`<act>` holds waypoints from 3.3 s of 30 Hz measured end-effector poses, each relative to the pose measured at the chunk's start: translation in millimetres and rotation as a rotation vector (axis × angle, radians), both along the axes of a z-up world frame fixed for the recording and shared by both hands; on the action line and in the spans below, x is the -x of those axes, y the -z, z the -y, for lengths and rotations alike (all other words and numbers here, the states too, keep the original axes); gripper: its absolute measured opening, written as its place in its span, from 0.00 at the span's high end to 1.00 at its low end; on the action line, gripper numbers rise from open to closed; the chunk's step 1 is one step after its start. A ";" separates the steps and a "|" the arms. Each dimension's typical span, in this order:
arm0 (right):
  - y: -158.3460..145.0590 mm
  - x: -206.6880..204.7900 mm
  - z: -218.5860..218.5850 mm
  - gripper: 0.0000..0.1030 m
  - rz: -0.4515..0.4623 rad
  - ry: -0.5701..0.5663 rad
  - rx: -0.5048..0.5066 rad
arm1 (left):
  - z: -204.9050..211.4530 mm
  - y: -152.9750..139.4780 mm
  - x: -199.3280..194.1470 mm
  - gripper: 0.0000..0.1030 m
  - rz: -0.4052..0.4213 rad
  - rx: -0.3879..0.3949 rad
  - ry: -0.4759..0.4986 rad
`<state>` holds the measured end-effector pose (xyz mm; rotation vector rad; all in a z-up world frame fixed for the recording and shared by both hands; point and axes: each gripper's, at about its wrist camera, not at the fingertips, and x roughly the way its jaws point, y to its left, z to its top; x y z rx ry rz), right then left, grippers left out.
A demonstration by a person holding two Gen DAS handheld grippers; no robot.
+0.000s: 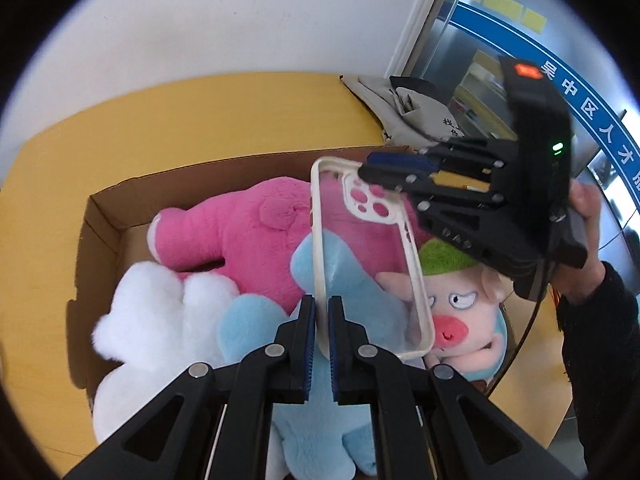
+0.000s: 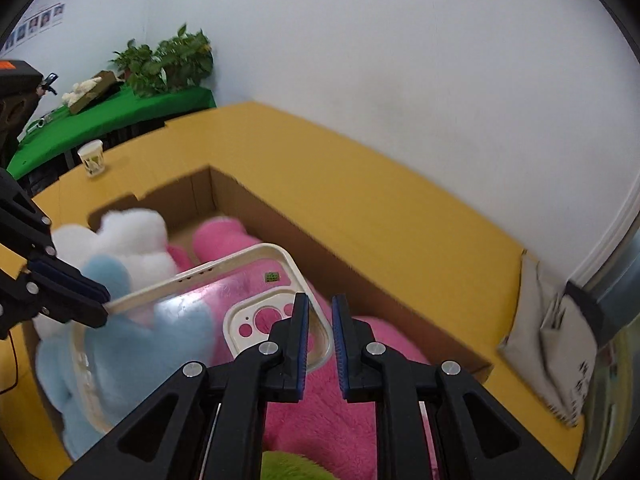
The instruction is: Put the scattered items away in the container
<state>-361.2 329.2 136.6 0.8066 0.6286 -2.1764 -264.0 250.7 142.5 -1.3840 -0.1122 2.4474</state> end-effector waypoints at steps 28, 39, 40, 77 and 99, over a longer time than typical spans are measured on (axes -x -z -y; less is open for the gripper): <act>-11.7 -252.4 -92.6 0.00 -0.047 0.432 0.268 | 8.8 -24.4 -220.1 0.23 -0.403 0.201 -0.448; 2.2 -305.5 -103.6 0.00 -0.025 0.513 0.213 | -25.0 -23.9 -266.5 0.23 -0.384 0.187 -0.354; -0.1 -307.7 -105.1 0.00 -0.031 0.519 0.217 | -24.9 -24.5 -268.1 0.23 -0.380 0.185 -0.359; -6.6 -327.7 -93.3 0.00 -0.034 0.489 0.200 | -17.8 -8.5 -281.0 0.23 -0.273 0.150 -0.390; 1.4 -324.2 -97.0 0.00 -0.013 0.500 0.194 | -18.6 -0.8 -278.6 0.23 -0.248 0.151 -0.399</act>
